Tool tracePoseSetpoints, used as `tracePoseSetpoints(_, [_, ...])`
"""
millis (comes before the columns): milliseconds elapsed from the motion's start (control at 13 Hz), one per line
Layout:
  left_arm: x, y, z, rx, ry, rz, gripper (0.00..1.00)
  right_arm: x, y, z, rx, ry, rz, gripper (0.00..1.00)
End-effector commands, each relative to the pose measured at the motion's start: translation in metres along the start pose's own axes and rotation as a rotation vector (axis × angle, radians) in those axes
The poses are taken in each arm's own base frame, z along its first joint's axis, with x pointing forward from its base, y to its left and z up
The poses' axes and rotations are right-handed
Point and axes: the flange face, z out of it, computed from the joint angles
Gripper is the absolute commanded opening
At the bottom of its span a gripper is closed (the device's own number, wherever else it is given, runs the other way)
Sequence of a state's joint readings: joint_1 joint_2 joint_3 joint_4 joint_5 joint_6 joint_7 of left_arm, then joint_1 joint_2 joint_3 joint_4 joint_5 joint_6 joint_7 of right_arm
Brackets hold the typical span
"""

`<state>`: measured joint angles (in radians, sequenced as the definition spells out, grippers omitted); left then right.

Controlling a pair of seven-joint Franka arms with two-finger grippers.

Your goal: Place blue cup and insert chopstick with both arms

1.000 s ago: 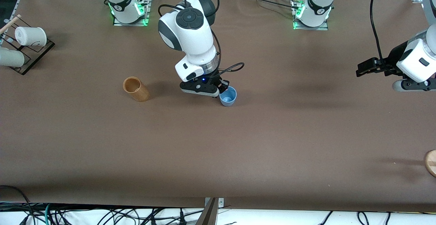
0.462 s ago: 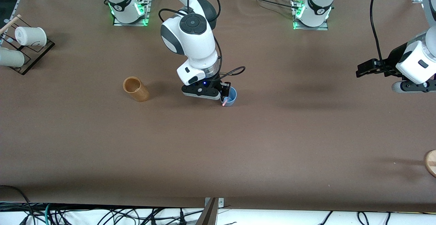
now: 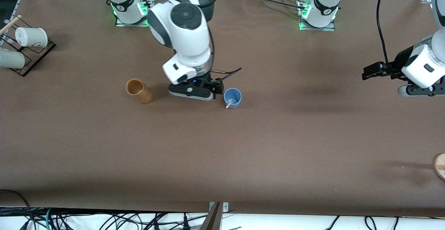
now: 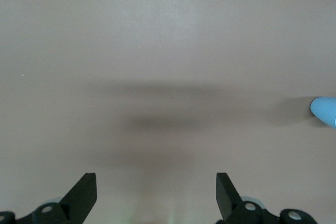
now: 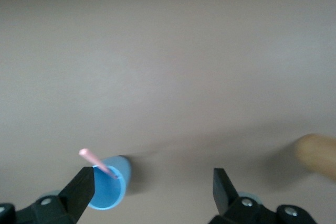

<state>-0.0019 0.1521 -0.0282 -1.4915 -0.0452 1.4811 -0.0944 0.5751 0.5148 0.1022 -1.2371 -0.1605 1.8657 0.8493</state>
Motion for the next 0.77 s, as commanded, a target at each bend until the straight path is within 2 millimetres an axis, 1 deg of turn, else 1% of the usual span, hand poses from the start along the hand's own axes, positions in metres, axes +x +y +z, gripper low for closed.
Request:
tracePoseSetpoints(0, [0.000, 0.001, -0.005, 0.022, 0.002, 0.024, 1.00, 0.032, 0.061, -0.037, 0.014, -0.064, -0.075, 1.00])
tracePoseSetpoints(77, [0.000, 0.001, -0.005, 0.022, 0.002, 0.024, 1.00, 0.043, 0.088, -0.049, 0.004, -0.086, -0.086, 1.00])
tracePoseSetpoints(154, [0.000, 0.000, -0.005, 0.024, 0.002, 0.024, 1.00, 0.050, 0.109, -0.056, -0.006, -0.112, -0.112, 1.00])
tracePoseSetpoints(308, [0.000, 0.000, -0.005, 0.024, 0.002, 0.024, 1.00, 0.063, 0.162, -0.082, -0.001, -0.139, -0.174, 1.00])
tracePoseSetpoints(385, [0.000, 0.003, -0.005, 0.024, 0.002, 0.030, 1.00, 0.069, 0.202, -0.095, 0.021, -0.151, -0.195, 1.00])
tracePoseSetpoints(462, [-0.001, 0.004, -0.009, 0.025, 0.011, 0.030, 1.00, 0.067, 0.233, -0.107, 0.038, -0.154, -0.202, 1.00])
tracePoseSetpoints(615, [-0.001, 0.004, -0.013, 0.025, 0.018, 0.032, 1.00, 0.054, 0.270, -0.121, 0.044, -0.157, -0.221, 1.00])
tracePoseSetpoints(692, [-0.001, 0.004, -0.012, 0.025, 0.017, 0.034, 1.00, 0.045, 0.285, -0.125, 0.043, -0.163, -0.212, 1.00])
